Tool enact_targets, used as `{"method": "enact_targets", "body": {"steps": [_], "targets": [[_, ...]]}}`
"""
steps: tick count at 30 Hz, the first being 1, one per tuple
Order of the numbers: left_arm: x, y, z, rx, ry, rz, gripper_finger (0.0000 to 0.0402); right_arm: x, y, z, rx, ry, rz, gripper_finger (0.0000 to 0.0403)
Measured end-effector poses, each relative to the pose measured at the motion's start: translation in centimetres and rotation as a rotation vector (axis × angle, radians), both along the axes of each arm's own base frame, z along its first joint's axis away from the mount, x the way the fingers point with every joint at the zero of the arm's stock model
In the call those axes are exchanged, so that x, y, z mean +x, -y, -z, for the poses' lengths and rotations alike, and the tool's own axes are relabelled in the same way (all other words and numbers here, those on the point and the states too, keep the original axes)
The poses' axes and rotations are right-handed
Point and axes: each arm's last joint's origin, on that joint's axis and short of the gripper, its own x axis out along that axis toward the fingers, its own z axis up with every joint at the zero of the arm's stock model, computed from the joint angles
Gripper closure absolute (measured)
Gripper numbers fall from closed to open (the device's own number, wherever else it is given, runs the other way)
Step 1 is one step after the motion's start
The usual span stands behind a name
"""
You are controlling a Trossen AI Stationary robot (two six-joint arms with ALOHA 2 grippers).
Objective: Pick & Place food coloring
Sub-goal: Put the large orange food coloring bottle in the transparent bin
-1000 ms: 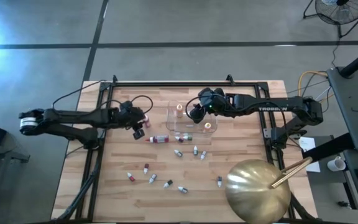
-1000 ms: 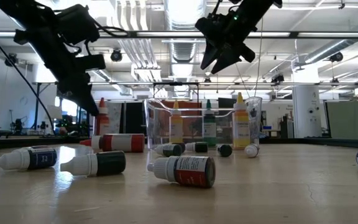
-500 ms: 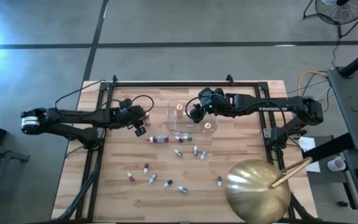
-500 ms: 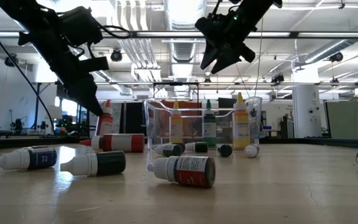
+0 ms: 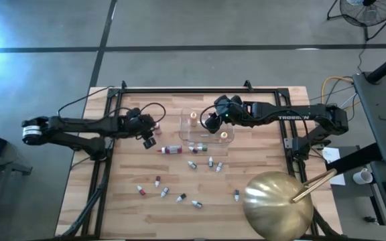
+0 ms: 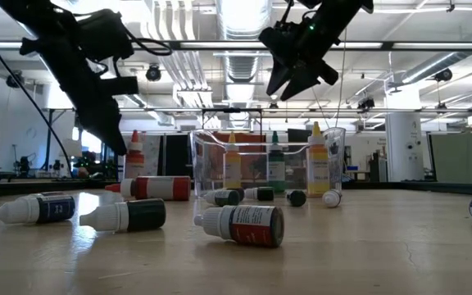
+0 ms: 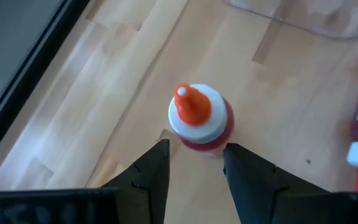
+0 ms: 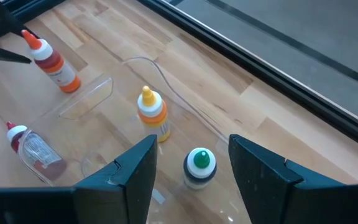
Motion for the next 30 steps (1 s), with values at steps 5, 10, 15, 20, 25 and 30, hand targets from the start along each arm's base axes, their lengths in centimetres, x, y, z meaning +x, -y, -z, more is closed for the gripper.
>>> {"method": "enact_targets", "body": {"steps": [5,10,15,20,25,30], "targets": [[-0.6,0.2,-0.9,-0.058,-0.034,-0.038,0.0276,0.0,0.0,0.1,0.002,-0.001,0.002,0.0211],[-1.2,0.3,-1.8,-0.103,0.011,-0.129,0.0274,0.0,0.0,0.1,0.002,-0.001,0.002,0.0211],[-1.8,0.5,-2.4,-0.124,0.075,-0.174,0.0254,0.0,0.0,0.1,-0.004,0.003,0.004,0.0211],[-1.9,0.5,-2.8,-0.125,0.097,-0.169,0.0226,0.1,0.1,0.0,-0.008,0.019,0.007,0.0211],[-1.9,0.5,-2.0,-0.088,0.051,-0.103,0.0217,0.2,0.1,-0.1,-0.01,0.033,0.007,0.0211],[-1.4,0.4,-0.8,-0.031,0.065,-0.026,0.0217,0.2,0.1,-0.1,-0.011,0.035,0.007,0.0211]]}}
